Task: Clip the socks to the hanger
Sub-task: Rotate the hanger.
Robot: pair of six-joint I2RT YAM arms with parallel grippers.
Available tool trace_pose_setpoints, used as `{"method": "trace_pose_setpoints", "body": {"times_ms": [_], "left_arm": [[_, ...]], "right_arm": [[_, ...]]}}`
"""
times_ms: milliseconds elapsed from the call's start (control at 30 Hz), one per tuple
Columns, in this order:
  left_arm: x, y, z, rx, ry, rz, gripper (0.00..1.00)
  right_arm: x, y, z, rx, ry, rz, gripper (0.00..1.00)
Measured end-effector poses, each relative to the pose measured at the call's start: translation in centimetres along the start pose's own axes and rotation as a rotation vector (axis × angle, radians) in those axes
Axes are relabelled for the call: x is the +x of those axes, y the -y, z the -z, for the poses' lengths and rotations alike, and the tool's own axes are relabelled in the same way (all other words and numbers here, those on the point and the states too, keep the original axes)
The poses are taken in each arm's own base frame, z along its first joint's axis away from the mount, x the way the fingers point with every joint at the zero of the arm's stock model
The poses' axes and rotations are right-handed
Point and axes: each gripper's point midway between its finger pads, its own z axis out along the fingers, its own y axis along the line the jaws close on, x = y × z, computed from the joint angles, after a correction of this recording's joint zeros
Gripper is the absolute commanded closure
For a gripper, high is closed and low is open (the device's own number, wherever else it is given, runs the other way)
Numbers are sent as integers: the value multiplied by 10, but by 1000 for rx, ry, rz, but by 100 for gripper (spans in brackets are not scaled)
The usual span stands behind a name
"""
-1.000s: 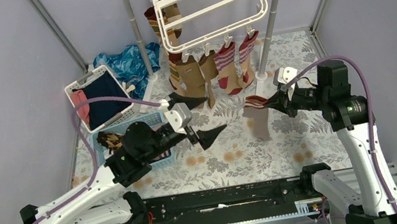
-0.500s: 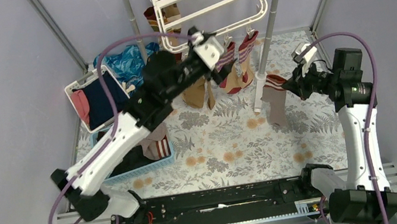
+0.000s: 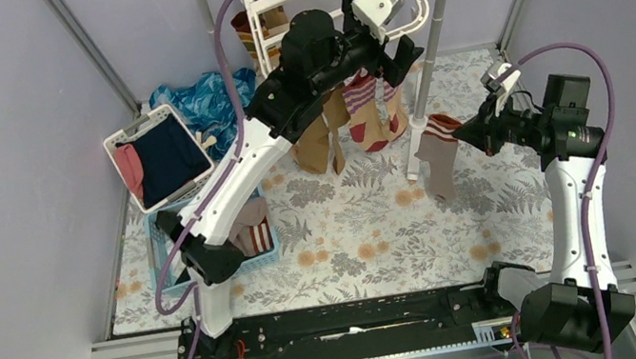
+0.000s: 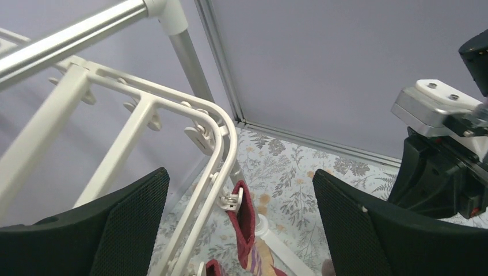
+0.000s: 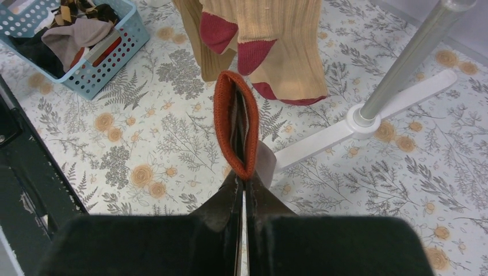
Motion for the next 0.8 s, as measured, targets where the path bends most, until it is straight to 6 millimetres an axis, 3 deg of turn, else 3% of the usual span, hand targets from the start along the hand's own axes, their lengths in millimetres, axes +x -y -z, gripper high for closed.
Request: {"method": "trace_pose_setpoints", "body": {"times_ms": [167,367,500,633,800], "left_arm": [[16,-2,-12,-5,-23,53,11],[23,-3,-22,-11,-14,68,13],[25,-6,-30,-15,1,54,26],[34,-10,-36,-24,-9,25,32],[43,-16,-39,-43,-27,-20,62]], "right_arm": [[3,-4,-2,-24,8,-14,100],[5,-6,-4,-40,15,-21,100],[7,-7,-3,-44,19,-25,100],[6,-8,-3,-49,25,-22,100],[6,-10,-3,-56,33,-22,100]]}}
